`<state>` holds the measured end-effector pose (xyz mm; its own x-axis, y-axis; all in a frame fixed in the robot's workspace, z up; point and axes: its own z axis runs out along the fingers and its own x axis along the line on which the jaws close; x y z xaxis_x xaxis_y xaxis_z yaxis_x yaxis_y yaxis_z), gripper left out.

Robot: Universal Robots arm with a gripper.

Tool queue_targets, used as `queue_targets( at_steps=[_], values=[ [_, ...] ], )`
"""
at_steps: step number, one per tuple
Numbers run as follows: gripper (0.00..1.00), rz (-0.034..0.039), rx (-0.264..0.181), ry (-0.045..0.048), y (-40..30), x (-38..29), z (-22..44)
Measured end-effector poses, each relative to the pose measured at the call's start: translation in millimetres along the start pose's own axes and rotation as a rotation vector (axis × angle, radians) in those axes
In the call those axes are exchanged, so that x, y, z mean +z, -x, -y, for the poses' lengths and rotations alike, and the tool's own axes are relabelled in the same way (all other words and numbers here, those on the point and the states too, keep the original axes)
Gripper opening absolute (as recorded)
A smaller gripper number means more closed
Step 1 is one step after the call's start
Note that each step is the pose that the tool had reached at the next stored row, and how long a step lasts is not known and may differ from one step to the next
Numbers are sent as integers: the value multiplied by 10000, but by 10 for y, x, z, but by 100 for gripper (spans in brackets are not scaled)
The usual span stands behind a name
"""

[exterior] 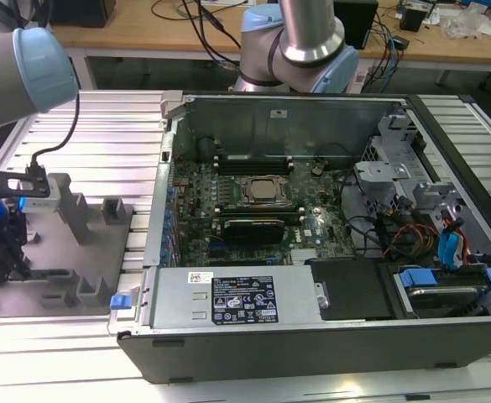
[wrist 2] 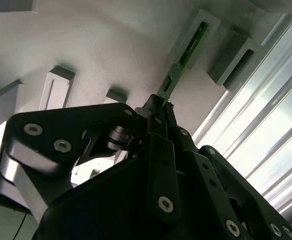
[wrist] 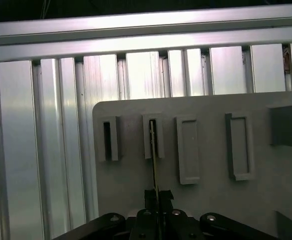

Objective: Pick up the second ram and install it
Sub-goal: 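Pick up the second ram and move it above second insertion slot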

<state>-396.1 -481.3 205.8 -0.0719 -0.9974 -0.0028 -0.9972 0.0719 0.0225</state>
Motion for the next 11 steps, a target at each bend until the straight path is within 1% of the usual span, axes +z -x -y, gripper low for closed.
queue_targets(
  at_steps=[4, 6, 11],
  values=[
    [14, 0, 0, 0, 1, -33, -1],
    [14, 0, 0, 0, 2, -66, -2],
    [14, 0, 0, 0, 5, -117, -3]
  ],
)
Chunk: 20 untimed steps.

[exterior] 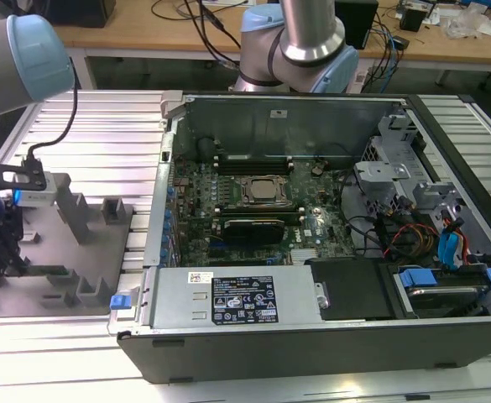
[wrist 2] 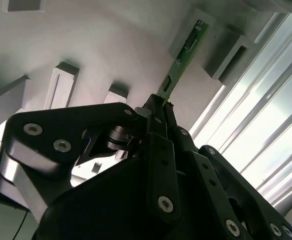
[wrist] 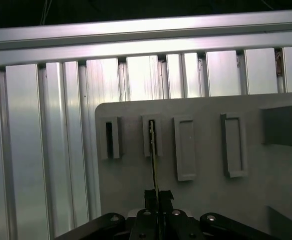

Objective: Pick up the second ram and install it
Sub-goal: 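Pick up the second ram and move it above second insertion slot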

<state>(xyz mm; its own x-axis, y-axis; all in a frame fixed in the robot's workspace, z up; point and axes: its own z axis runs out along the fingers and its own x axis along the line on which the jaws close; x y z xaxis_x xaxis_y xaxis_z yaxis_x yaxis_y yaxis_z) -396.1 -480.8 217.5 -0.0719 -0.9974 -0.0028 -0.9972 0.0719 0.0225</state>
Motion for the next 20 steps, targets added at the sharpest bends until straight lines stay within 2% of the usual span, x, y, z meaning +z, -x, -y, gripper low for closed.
queue_targets(
  at_steps=[4, 8, 13, 20],
  values=[
    [14, 0, 0, 0, 7, -54, -1],
    [14, 0, 0, 0, 15, -131, -4],
    [14, -10, 1, -1, 29, -259, -8],
    [14, -18, 1, -2, 40, -369, -11]
  ],
)
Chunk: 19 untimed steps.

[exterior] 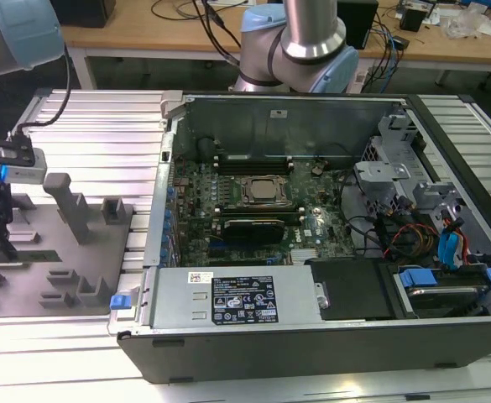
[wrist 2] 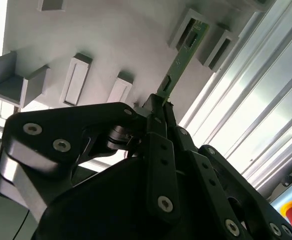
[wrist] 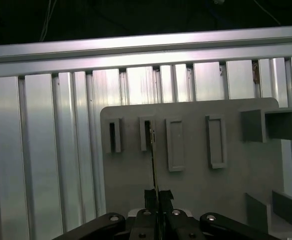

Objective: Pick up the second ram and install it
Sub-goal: 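Pick up the second ram and move it above second insertion slot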

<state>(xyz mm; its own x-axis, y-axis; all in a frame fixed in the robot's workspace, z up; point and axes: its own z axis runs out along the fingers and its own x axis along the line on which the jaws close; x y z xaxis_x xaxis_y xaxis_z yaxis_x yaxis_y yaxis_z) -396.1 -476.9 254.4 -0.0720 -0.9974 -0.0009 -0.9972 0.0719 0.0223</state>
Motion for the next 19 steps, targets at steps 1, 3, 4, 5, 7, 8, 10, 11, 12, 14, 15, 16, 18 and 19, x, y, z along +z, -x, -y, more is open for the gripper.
queue_targets(
  at_steps=[1, 3, 4, 5, 7, 8, 10, 11, 12, 14, 15, 16, 18, 19],
  values=[
    [14, -3, 0, 0, 5, -25, -1],
    [14, -8, 0, -1, 11, -65, -2],
    [14, -10, 1, -1, 16, -84, -3],
    [14, -13, 0, -1, 19, -99, -4],
    [14, -17, 0, 0, 21, -127, -4],
    [14, -17, 0, -1, 23, -143, -5],
    [14, -25, 0, -2, 27, -190, -6],
    [14, -31, 1, -2, 31, -216, -7],
    [14, -34, 0, -2, 32, -231, -7],
    [14, -40, 1, -3, 35, -266, -8],
    [14, -43, 1, -3, 37, -285, -9],
    [14, -48, 0, -3, 41, -311, -10],
    [14, -61, 1, -4, 50, -373, -12],
    [14, -64, 1, -5, 53, -396, -13]
  ],
)
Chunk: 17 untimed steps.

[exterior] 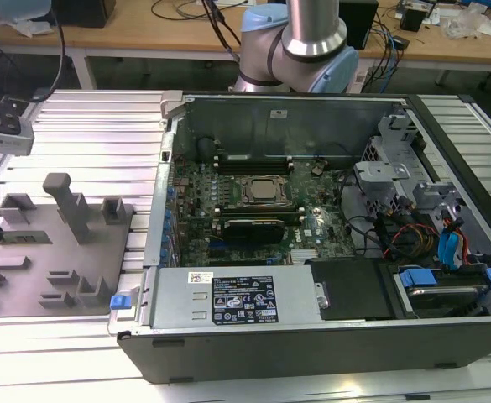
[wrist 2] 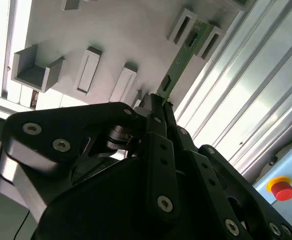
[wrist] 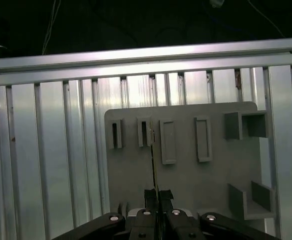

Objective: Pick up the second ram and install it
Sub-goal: 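Pick up the second ram and move it above second insertion slot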

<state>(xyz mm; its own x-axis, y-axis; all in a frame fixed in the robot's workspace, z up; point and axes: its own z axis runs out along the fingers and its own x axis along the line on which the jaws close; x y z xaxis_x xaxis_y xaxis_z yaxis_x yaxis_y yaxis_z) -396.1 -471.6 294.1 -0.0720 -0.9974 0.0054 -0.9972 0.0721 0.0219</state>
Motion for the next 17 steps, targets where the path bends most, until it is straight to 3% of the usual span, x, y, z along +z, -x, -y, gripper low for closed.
queue_targets(
  at_steps=[14, 17],
  values=[
    [14, -48, 1, -3, 28, -268, -8],
    [14, -60, 2, -4, 36, -371, -11]
  ],
)
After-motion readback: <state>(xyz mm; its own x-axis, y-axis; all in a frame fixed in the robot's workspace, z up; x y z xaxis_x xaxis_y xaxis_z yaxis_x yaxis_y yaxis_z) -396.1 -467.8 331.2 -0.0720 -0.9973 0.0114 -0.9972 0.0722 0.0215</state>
